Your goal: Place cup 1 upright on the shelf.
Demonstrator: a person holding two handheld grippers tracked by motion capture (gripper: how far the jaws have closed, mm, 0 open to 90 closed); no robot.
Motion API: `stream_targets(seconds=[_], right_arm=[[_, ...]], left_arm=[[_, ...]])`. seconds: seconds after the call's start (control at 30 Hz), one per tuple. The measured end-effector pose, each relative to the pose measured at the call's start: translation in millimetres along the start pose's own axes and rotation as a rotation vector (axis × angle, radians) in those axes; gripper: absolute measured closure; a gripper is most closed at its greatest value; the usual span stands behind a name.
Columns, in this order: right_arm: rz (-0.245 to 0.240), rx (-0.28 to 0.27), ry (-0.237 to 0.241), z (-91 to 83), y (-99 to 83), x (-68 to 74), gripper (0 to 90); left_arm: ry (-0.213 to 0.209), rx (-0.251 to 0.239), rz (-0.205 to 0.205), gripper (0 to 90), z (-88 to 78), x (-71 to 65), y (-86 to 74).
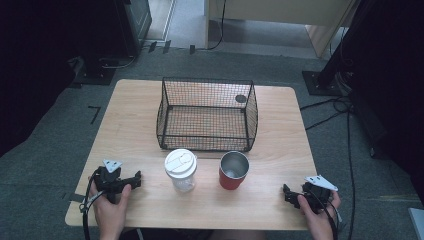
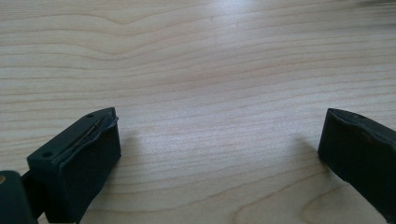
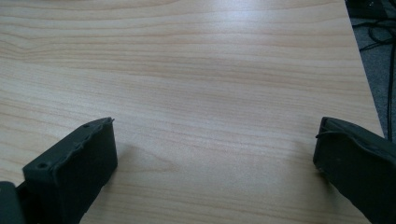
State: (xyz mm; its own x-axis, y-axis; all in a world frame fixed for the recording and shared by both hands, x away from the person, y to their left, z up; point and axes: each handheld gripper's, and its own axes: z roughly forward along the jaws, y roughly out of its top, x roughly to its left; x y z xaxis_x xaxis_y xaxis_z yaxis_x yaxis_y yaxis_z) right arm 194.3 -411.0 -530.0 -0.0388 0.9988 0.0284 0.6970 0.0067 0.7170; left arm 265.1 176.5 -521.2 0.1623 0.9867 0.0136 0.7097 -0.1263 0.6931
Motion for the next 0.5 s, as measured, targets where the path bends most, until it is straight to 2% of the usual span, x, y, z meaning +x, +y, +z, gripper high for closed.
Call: stream_targets(seconds=[0.17,0.23,0.3,0.37,0.5], right_arm=[[-0.002,-0.002,-0.003,-0.2,-0.1,0.2,0.0],[-0.031,-0.033,-0.024,-2.4,-0.9,3.9,3.1],[-0.034,-0.067,-0.034,-4.9,-0.8,7.6,6.1],[-0.011,-0.085,-0.012,-7.6,0.6,11.0,6.1],[0.027,-0.079,0.019,-13.7,4.5,19.0,6.1]], left_arm=[[0.008,0.001,-0.008,0.0,0.3,-0.9,0.4],[0.011,0.001,-0.011,0.0,0.4,-1.3,0.4],[0.011,0.001,-0.011,0.0,0.4,-1.3,0.4],[0.011,0.001,-0.011,0.0,0.4,-1.3,0.4],[0.011,0.0,-0.011,0.0,0.4,-1.3,0.4]])
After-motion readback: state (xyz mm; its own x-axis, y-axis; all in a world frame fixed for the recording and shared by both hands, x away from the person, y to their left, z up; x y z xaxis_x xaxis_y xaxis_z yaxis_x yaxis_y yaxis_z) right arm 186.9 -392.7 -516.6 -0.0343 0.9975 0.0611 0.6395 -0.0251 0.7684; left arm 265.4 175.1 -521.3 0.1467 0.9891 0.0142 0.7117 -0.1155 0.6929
